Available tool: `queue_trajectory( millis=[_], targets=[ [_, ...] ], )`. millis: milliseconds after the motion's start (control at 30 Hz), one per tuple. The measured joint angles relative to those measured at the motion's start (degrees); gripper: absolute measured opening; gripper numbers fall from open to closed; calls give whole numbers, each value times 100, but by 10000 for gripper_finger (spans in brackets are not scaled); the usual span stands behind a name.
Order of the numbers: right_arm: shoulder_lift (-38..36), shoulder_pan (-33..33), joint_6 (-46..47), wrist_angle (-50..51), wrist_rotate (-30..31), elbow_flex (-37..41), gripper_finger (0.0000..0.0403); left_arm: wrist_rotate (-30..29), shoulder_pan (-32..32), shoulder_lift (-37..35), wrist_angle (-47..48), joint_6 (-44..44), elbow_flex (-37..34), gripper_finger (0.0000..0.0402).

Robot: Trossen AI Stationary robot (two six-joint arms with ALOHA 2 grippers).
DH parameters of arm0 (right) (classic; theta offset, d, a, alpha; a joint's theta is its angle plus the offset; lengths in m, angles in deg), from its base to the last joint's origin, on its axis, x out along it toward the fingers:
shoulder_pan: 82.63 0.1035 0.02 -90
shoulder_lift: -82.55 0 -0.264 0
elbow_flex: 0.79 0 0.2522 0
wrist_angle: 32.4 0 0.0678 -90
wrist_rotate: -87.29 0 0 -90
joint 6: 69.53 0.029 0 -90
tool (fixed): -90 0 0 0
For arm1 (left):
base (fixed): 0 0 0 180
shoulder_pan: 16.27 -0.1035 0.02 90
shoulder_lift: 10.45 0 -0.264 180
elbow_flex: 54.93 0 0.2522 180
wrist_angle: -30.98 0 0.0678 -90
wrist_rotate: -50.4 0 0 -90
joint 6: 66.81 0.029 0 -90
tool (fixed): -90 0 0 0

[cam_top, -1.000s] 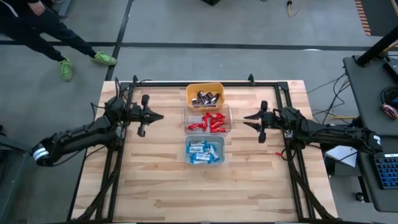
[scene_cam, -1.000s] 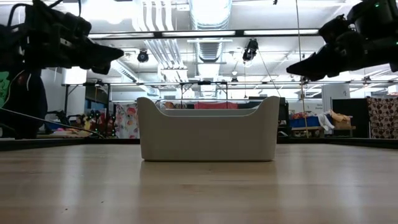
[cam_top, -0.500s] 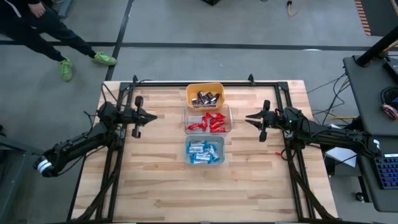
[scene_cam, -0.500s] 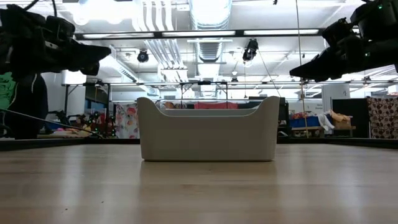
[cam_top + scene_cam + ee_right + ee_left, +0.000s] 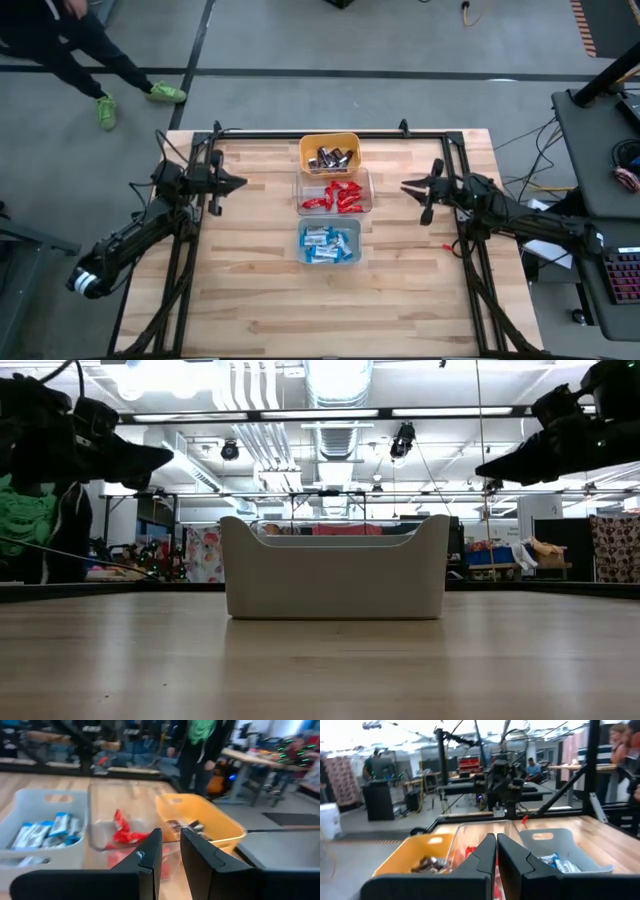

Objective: Organize candy in baskets
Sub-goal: Return to Home Position

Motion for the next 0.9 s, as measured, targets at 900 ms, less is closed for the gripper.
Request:
queue_trajectory(
  millis=[900],
  targets=[
    [-79, 0, 929, 296, 969, 1, 57, -1206, 3, 426, 880, -2575, 38, 0]
  ],
)
